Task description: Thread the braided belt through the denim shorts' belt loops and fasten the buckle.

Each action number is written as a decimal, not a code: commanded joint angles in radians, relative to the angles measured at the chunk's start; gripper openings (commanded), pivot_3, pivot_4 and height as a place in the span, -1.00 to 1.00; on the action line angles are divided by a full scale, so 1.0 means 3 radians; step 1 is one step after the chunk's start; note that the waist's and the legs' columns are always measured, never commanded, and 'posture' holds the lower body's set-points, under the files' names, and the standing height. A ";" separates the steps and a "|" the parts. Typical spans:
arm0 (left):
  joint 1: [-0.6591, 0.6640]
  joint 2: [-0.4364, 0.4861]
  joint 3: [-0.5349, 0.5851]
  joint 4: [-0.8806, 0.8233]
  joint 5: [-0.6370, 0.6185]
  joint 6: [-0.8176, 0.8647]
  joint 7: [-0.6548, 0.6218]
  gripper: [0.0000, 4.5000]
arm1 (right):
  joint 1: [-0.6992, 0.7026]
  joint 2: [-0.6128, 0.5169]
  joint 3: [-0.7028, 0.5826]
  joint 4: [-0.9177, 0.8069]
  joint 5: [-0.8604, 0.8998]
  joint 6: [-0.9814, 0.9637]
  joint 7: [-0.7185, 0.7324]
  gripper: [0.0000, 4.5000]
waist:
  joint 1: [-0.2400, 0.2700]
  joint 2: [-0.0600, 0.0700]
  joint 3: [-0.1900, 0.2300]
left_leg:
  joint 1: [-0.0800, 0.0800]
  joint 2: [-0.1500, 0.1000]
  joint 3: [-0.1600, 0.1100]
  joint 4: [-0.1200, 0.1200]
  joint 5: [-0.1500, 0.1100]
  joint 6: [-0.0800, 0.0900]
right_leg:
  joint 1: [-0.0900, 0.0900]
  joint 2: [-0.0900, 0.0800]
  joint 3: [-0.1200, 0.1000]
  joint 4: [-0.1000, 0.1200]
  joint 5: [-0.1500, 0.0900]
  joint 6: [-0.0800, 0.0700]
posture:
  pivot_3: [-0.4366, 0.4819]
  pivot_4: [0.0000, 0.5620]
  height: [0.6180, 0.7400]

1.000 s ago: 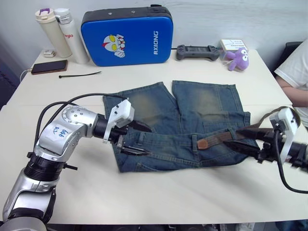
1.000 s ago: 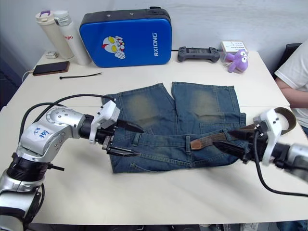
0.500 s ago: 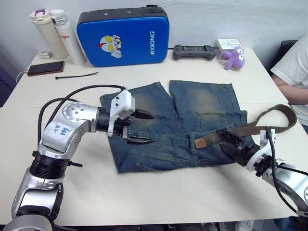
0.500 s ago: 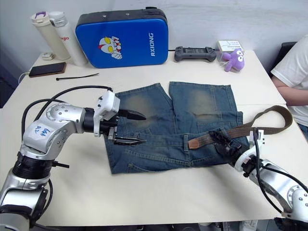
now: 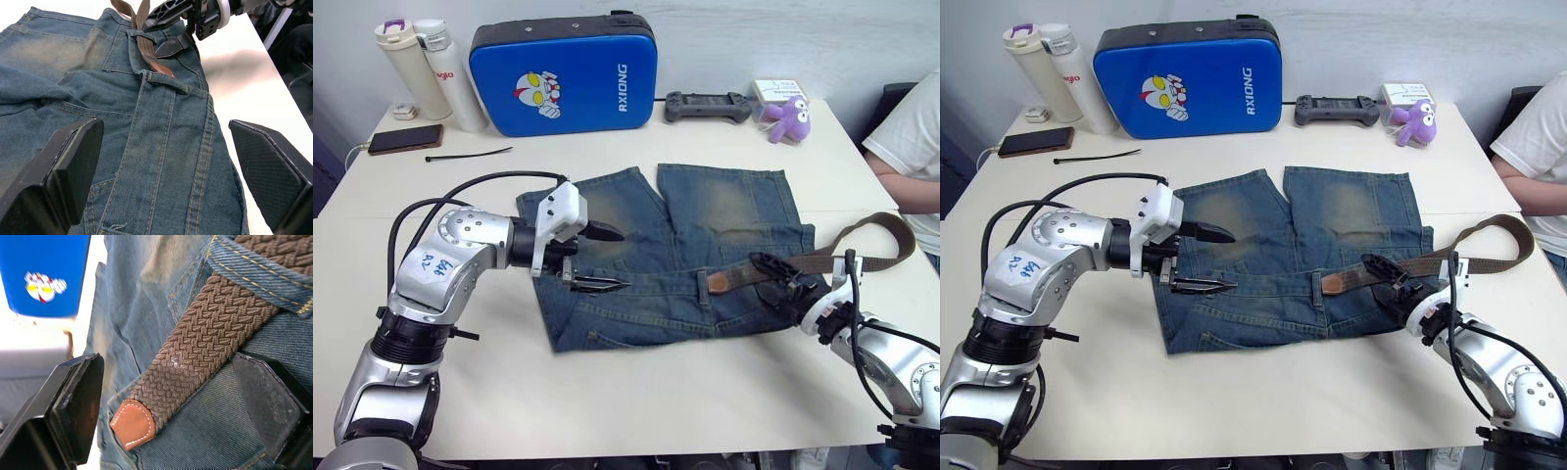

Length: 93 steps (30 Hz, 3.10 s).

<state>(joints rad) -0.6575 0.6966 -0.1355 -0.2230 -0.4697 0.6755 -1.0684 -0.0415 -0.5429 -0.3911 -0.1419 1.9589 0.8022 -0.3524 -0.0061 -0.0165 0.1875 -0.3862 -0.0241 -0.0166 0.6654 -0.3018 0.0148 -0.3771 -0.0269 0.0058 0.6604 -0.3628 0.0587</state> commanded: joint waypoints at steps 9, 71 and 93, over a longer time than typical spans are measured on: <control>-0.0077 0.0058 0.0035 -0.0031 0.0041 -0.0069 -0.0028 1.00 | 0.0024 0.0278 -0.0147 0.0032 -0.0031 -0.0178 0.0388 0.98 | 0.0004 0.0000 0.0000 | -0.0001 0.0000 0.0000 -0.0001 -0.0001 0.0001 | -0.0001 -0.0001 0.0000 0.0000 0.0000 0.0000 | -0.05 -0.47 0.99; -0.0209 -0.0028 -0.0085 0.0086 0.0147 -0.0129 -0.0140 1.00 | 0.0694 0.0349 -0.0289 0.0144 -0.0960 0.0103 0.1770 -0.95 | 0.0010 -0.0005 -0.0003 | 0.0002 0.0000 -0.0002 -0.0011 -0.0008 0.0013 | -0.0002 -0.0002 0.0000 -0.0009 -0.0001 -0.0001 | -0.05 -0.47 0.99; -0.0224 -0.0005 -0.0114 0.0082 0.0169 -0.0126 -0.0176 1.00 | 0.0403 0.0167 -0.0281 0.0863 -0.1166 0.0568 0.2390 -0.95 | 0.0014 -0.0007 -0.0004 | 0.0003 -0.0001 -0.0002 -0.0010 -0.0010 0.0017 | 0.0004 -0.0005 -0.0002 -0.0018 0.0000 0.0000 | -0.05 -0.47 0.99</control>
<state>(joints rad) -0.7030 0.6866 -0.1753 -0.1822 -0.4248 0.6472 -1.1154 0.0627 -0.5103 -0.5003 0.0801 1.6602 0.9617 0.3715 -0.0021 -0.0185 0.1863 -0.3853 -0.0244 -0.0172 0.6625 -0.3047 0.0198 -0.3759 -0.0282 0.0054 0.6550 -0.3627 0.0587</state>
